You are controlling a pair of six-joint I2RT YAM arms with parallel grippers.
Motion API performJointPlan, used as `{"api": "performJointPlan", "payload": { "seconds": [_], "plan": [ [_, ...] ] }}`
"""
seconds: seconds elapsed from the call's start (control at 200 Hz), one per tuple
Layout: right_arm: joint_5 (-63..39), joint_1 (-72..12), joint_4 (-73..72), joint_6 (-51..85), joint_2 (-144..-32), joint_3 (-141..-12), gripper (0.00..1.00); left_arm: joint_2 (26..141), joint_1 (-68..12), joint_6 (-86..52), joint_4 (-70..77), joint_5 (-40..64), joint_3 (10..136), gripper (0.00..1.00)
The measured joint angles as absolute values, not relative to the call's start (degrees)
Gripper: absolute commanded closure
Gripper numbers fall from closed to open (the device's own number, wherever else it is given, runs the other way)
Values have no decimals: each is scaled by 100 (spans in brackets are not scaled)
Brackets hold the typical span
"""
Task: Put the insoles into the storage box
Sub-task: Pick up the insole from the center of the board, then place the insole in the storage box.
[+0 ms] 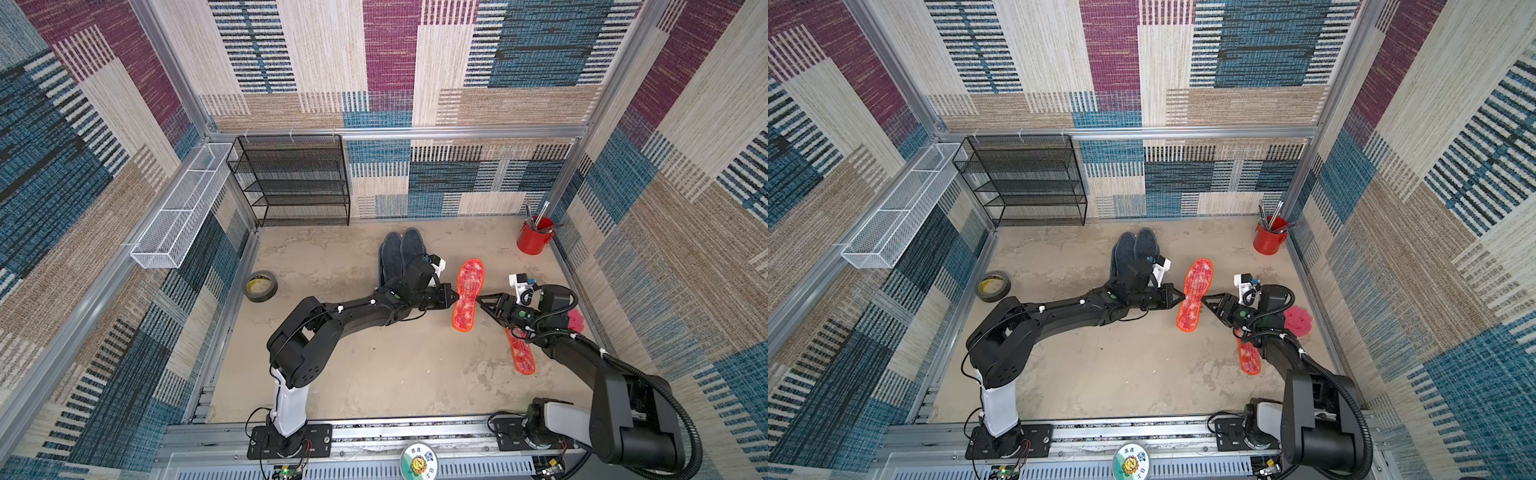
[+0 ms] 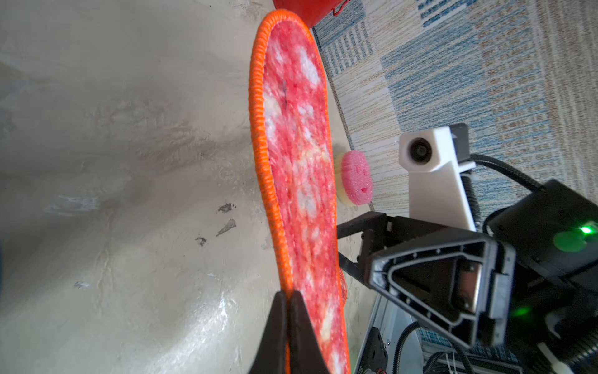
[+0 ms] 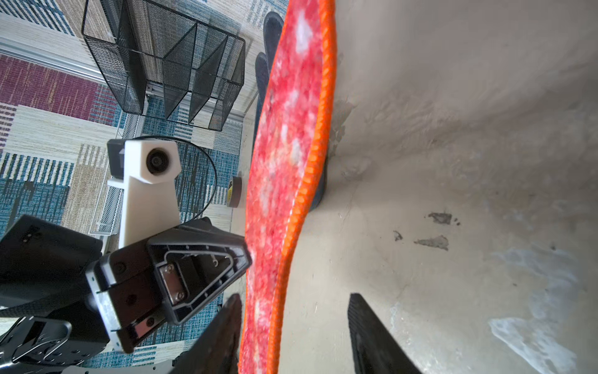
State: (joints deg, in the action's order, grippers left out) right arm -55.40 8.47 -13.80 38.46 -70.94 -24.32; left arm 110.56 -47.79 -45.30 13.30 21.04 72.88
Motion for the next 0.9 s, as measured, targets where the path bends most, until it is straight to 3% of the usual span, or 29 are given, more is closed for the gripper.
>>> {"api": "performJointPlan", "payload": {
  "seconds": [0.26,0.326,0.401,0.656,0.681,0.791,0.836,0.896],
  "plan": [
    [-5621,631,-1898,4147,-7352,-2543,64,11045,-4779,-4598,1476,2311,7262,100],
    [-5621,550,-1990,4195,-7384,-2563,75,11045,-4781,-4633,1494,2344,7253,100],
    [-5618,480,-2071,4250,-7397,-2565,100,11045,-4781,-4633,1511,2412,7251,100],
    [-5561,410,-1951,4353,-7295,-2729,100,11043,-4762,-4633,1651,2414,7210,100],
    [-5542,405,-1844,4322,-7249,-2790,100,11034,-4755,-4633,1673,2412,7210,90],
    [-5266,390,-1140,3977,-7024,-3297,100,10888,-4678,-4633,1824,2418,7094,22],
    [-5037,412,-886,3798,-6930,-3599,100,10783,-4622,-4633,1811,2418,6978,12],
    [-4779,425,-611,3564,-6772,-3964,100,10645,-4508,-4633,1778,2401,6820,9]
  ]
}}
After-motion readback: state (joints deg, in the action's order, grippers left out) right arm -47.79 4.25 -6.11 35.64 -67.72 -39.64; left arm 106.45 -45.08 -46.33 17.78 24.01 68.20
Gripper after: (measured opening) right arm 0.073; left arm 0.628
